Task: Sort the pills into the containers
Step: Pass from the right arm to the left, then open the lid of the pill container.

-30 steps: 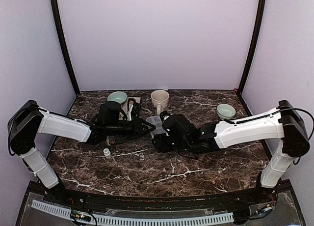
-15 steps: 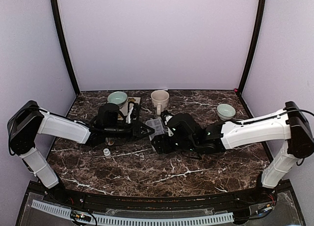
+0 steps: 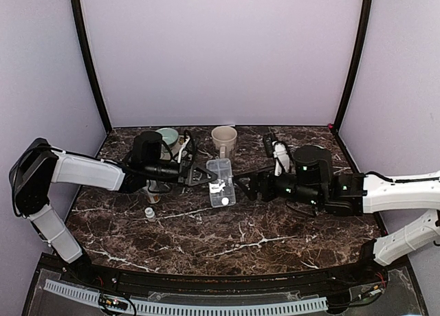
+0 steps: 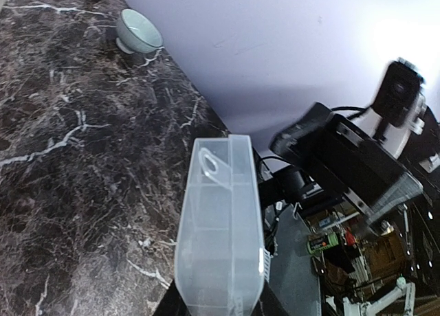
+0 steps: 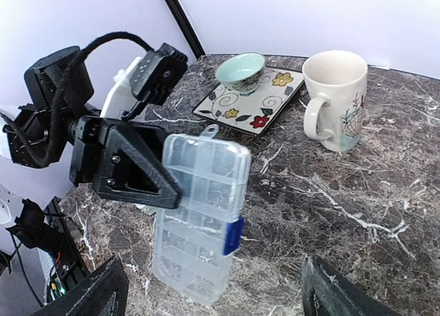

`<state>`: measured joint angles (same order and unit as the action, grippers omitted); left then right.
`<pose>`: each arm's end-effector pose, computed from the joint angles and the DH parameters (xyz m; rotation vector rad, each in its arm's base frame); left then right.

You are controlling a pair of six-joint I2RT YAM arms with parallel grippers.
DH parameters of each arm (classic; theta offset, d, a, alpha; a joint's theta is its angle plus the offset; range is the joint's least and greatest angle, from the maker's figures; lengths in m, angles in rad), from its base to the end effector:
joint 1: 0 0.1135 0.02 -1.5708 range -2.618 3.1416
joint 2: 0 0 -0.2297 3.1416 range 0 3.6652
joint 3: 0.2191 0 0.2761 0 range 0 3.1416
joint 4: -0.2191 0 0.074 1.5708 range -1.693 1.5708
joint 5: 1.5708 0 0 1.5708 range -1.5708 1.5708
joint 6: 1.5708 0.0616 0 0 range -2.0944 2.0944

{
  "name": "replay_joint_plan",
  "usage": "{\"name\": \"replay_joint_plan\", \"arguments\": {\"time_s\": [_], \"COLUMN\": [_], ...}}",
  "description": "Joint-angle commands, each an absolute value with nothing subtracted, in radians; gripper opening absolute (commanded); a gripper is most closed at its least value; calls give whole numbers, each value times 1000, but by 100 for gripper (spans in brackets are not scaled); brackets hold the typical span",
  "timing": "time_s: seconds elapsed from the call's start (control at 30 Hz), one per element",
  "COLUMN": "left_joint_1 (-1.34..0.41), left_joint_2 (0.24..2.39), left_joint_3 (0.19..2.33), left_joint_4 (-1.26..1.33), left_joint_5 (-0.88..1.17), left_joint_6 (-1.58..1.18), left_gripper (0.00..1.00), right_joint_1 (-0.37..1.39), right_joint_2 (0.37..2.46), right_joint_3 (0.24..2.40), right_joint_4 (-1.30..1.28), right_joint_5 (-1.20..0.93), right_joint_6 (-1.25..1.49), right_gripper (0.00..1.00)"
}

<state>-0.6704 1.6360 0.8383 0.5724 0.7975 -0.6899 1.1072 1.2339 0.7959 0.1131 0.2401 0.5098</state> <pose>0.2705 -0.2708 0.1656 0.6378 1.9631 -1.6215 0.1653 0.2979 0.2276 -0.4177 1.9385 0.8619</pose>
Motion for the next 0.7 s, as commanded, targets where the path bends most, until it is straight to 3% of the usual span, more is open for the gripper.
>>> {"name": "replay_joint_plan", "arguments": {"time_s": [0.0,0.3,0.67], "left_joint_1": [-658,-641,-641], "left_joint_2": [1588,1632,1648], "left_joint_3": [887,907,940], "left_joint_4": [588,830,897], "left_joint_5": [1012,1210,1257], "left_joint_6": [-631,-819,-881], "left_gripper": [0,0,0], "right_joint_1": [1022,948,943], "right_joint_2": [1158,1170,1199], "right_joint_3": [709,658,616], "right_joint_4": [286,461,603], "right_joint_5": [46,-207,-338], "right_joint_6": [522,616,721], "right_gripper": [86,78,73]}}
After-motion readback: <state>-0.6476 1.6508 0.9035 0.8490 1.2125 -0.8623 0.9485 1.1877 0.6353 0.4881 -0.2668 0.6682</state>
